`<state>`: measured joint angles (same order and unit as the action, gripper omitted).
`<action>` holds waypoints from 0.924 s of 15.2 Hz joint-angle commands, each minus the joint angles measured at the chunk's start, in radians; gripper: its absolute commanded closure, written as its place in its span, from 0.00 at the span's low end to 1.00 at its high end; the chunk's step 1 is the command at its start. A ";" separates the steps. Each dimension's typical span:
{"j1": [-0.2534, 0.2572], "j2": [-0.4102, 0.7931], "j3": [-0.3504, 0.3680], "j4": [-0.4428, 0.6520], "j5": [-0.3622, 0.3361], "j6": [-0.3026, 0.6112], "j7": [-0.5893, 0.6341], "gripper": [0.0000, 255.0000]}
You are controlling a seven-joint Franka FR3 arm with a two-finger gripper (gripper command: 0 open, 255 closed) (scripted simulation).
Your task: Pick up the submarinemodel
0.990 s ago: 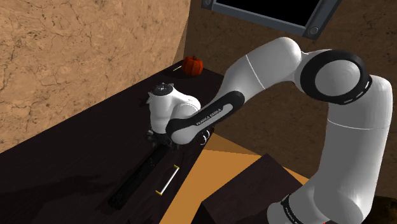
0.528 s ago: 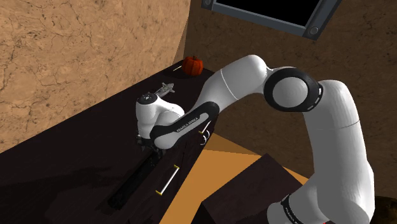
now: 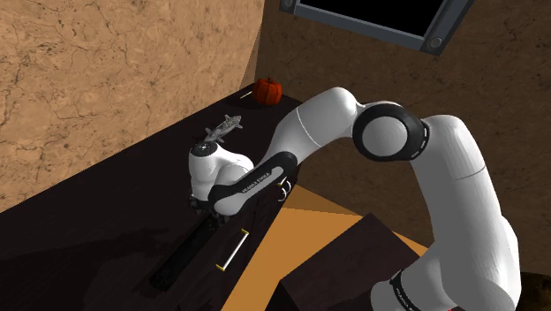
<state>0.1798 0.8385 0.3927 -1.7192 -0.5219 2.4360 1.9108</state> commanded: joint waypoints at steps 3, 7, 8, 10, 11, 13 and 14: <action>0.000 0.003 -0.001 0.001 -0.001 0.002 0.000 1.00; 0.001 0.003 -0.001 0.002 -0.001 0.002 0.000 1.00; 0.001 0.003 -0.001 0.002 -0.001 0.002 0.000 1.00; 0.001 0.004 -0.002 0.002 -0.001 0.002 0.001 1.00; -0.002 -0.007 0.003 -0.003 0.002 -0.004 -0.001 1.00; -0.009 -0.029 0.012 -0.011 0.011 -0.017 -0.006 1.00; -0.012 -0.039 0.016 -0.015 0.015 -0.024 -0.009 1.00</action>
<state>0.1716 0.8104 0.4042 -1.7318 -0.5116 2.4192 1.9057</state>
